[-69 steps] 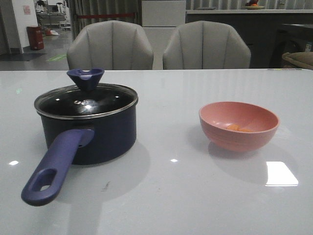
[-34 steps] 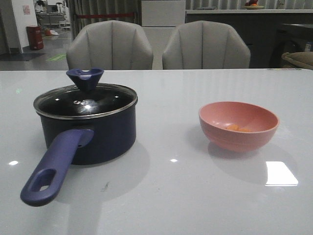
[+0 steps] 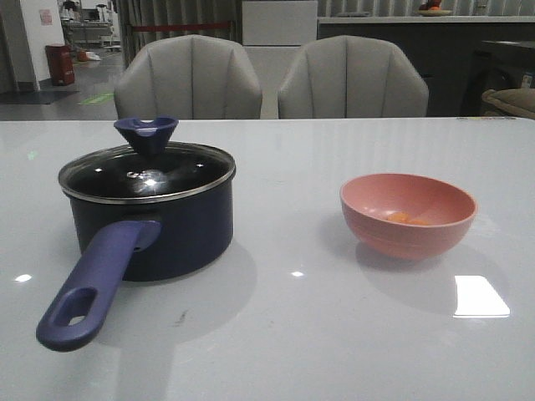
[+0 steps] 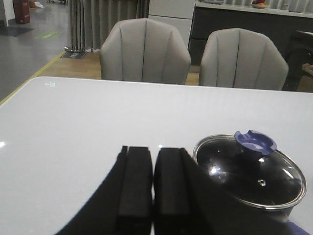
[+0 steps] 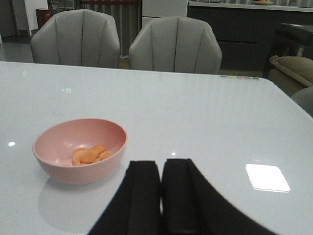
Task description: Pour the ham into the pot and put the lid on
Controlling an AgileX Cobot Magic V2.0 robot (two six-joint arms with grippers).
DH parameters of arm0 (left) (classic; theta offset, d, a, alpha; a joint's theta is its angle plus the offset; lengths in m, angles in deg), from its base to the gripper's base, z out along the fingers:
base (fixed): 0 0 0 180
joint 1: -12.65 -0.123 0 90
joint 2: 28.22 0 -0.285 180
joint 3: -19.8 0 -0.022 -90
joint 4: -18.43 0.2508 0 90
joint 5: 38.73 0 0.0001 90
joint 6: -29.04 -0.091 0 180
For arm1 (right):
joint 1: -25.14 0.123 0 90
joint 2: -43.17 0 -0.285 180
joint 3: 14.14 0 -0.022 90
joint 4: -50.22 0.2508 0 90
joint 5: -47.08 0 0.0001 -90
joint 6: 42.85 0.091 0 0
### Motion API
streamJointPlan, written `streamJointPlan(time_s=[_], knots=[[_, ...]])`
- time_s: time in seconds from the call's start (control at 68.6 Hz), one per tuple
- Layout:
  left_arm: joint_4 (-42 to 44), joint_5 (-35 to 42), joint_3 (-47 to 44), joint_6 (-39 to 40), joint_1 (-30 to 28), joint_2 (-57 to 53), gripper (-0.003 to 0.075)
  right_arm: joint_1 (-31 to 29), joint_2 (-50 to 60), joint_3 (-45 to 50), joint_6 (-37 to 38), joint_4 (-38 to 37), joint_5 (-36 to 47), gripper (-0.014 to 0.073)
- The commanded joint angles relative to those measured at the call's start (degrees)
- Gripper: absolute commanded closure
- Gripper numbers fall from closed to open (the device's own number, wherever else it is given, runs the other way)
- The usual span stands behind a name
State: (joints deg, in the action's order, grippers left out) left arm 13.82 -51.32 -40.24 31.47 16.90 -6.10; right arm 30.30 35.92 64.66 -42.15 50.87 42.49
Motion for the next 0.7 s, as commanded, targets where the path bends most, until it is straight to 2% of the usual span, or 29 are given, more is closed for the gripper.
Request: streamJointPlan(time_s=[0.0,0.058,0.146,0.306,0.379,0.583,0.685], knots=[[-0.7,4.4,1.6,0.3,-0.1,1.9,0.0591,-0.3,1.2,-0.4,-0.3,-0.7,4.6,0.0427],[-0.7,4.1,1.6,0.3,-0.1,2.2,0.0574,-0.3,1.2,-0.4,-0.3,-0.7,4.6,0.0427],[-0.7,3.3,1.6,0.3,-0.1,2.8,0.0489,-0.3,1.2,-0.4,-0.3,-0.7,4.6,0.0427],[-0.5,3.1,1.6,0.3,-0.1,2.9,0.0213,-0.3,1.2,-0.4,-0.3,-0.7,4.6,0.0427],[-0.5,3.1,1.6,0.3,-0.1,2.9,0.0125,-0.3,1.2,-0.4,-0.3,-0.7,4.6,0.0427],[-2.8,2.1,2.2,0.3,-0.1,3.2,0.0116,-0.3,1.2,-0.4,-0.3,-0.7,4.6,0.0427],[-2.7,-3.7,6.2,0.3,-0.1,5.8,0.0116,-0.3,1.2,-0.4,-0.3,-0.7,4.6,0.0427]])
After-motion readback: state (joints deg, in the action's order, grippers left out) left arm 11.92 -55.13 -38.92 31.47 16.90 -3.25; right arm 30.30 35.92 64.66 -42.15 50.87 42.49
